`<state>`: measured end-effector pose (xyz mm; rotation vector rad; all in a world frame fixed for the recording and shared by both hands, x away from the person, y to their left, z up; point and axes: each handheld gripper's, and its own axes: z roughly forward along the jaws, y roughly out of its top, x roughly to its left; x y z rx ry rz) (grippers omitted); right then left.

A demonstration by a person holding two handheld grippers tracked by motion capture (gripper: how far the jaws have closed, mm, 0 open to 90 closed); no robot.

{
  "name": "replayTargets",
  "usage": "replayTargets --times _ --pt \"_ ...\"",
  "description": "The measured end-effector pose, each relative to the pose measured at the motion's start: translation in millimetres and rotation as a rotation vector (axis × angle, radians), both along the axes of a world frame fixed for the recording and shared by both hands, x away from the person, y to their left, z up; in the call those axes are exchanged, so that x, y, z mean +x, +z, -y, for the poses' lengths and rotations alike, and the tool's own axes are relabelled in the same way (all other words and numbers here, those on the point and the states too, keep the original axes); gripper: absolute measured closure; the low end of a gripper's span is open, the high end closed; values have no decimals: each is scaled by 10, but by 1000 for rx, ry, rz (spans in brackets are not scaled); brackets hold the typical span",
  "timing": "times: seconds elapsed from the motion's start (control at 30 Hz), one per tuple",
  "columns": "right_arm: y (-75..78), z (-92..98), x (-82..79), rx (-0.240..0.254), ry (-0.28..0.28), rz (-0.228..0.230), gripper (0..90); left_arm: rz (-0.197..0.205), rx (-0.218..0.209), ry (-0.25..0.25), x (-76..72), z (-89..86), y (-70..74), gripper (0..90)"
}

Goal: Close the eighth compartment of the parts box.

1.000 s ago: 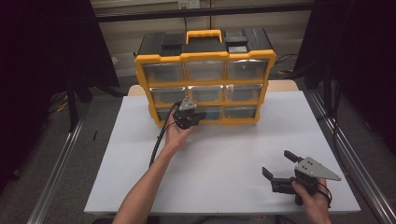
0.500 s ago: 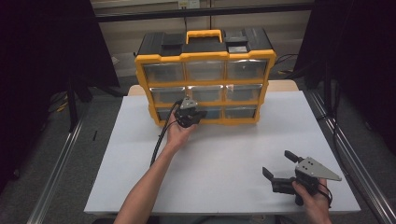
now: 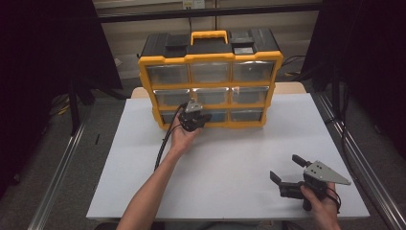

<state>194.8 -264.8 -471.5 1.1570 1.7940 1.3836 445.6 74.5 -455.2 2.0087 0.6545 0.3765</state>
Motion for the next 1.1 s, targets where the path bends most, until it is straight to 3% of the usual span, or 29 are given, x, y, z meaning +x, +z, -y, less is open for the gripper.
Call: replayTargets --times 0.13,0.23,0.27,0.37,0.5,0.6,0.63,0.83,0.97,1.1 --pt "-12 0 33 1 4 -7 11 1 6 -21 -12 -58 8 877" --pt "-15 -13 49 -2 12 -7 11 3 -27 -18 -37 -80 33 856" --pt "-16 -21 51 -1 12 -6 11 5 -5 -15 -56 -92 58 839" --pt "-12 -32 55 -3 15 -6 11 -10 -36 -33 -98 -109 80 781" --pt "-9 -43 57 -6 15 -3 11 4 -14 -34 -170 -139 108 719" --pt "-8 -41 56 -10 18 -6 11 -3 -50 -50 -208 -170 103 652" --pt "-7 -41 56 -10 18 -5 11 0 -33 -35 -232 -179 113 613" --pt "-1 -44 41 -14 8 -1 11 25 -75 10 -348 -212 128 346" --pt "6 -38 28 -17 7 0 11 22 -74 34 -393 -248 143 171" --pt "12 -33 17 -20 0 0 11 17 -100 54 -434 -278 171 64"
